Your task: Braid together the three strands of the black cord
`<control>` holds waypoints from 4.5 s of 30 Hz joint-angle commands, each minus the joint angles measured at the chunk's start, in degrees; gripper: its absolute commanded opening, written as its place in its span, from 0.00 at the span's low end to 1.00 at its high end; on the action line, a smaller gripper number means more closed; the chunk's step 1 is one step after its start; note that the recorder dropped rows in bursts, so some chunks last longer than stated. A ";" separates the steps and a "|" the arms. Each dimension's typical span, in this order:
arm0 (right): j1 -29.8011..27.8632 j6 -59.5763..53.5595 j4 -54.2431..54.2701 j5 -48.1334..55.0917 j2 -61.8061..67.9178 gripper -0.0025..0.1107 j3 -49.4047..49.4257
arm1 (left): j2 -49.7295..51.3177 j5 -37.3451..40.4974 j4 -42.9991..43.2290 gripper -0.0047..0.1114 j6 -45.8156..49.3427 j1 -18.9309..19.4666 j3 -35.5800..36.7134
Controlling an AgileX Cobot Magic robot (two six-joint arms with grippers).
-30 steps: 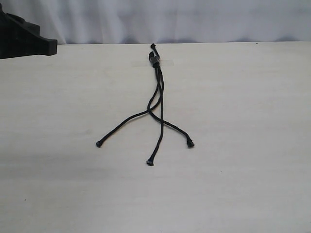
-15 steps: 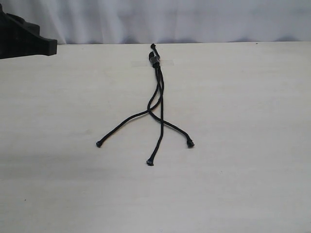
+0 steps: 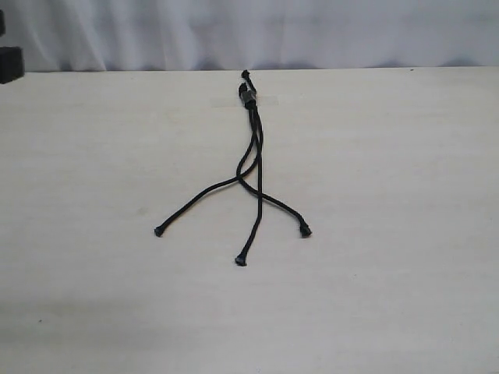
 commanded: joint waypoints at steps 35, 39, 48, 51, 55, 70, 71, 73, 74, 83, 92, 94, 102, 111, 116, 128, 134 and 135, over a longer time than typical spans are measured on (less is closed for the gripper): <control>-0.27 0.01 0.33 0.20 -0.27 0.06 0.15 | -50.46 -0.16 -0.19 0.04 1.15 19.34 38.53; -0.27 0.01 0.33 0.20 -0.27 0.06 0.15 | -50.46 0.03 -7.72 0.04 8.50 19.34 38.53; -0.27 0.01 0.33 0.20 -0.27 0.06 0.15 | -50.46 0.32 -33.59 0.04 37.82 19.34 38.53; -0.27 0.01 0.33 0.20 -0.27 0.06 0.15 | -50.46 0.32 -35.04 0.04 37.82 19.34 38.53; -0.27 0.01 0.33 0.20 -0.27 0.06 0.15 | -50.46 0.75 -36.34 0.04 37.94 19.34 38.53; -0.27 0.01 0.33 0.20 -0.27 0.06 0.15 | -50.46 1.61 -36.23 0.04 38.07 19.34 38.53; -0.27 0.01 0.33 0.20 -0.27 0.06 0.15 | -50.46 1.61 -36.23 0.04 38.07 19.34 38.53; -0.27 0.01 0.33 0.20 -0.27 0.06 0.15 | -50.46 1.61 -36.23 0.04 38.07 19.34 38.53; -0.27 0.01 0.33 0.20 -0.27 0.06 0.15 | -50.46 1.61 -36.23 0.04 38.07 19.34 38.53; -0.27 0.01 0.33 0.20 -0.27 0.06 0.15 | -50.46 1.59 -36.23 0.04 38.07 19.34 38.53; -0.27 0.01 0.33 0.20 -0.27 0.06 0.15 | -50.46 1.59 -36.23 0.04 38.07 19.34 38.53; -0.27 0.01 0.33 0.20 -0.27 0.06 0.15 | -50.46 1.59 -36.23 0.04 38.07 19.34 38.53; -0.27 0.01 0.33 0.20 -0.27 0.06 0.15 | -50.46 1.59 -36.23 0.04 38.07 19.34 38.53; -0.27 0.01 0.33 0.20 -0.27 0.06 0.15 | -50.46 1.81 -36.12 0.04 38.07 19.34 38.53; -0.27 0.01 0.33 0.20 -0.27 0.06 0.15 | -50.46 1.81 -36.12 0.04 38.07 19.34 38.53; -0.27 0.01 0.33 0.20 -0.27 0.06 0.15 | -50.46 1.81 -36.12 0.04 38.07 19.34 38.53; -0.27 0.01 0.33 0.20 -0.27 0.06 0.15 | -50.46 1.81 -36.12 0.04 38.07 19.34 38.53; -0.27 0.01 0.33 0.20 -0.27 0.06 0.15 | -50.46 1.81 -36.12 0.04 38.07 19.34 38.53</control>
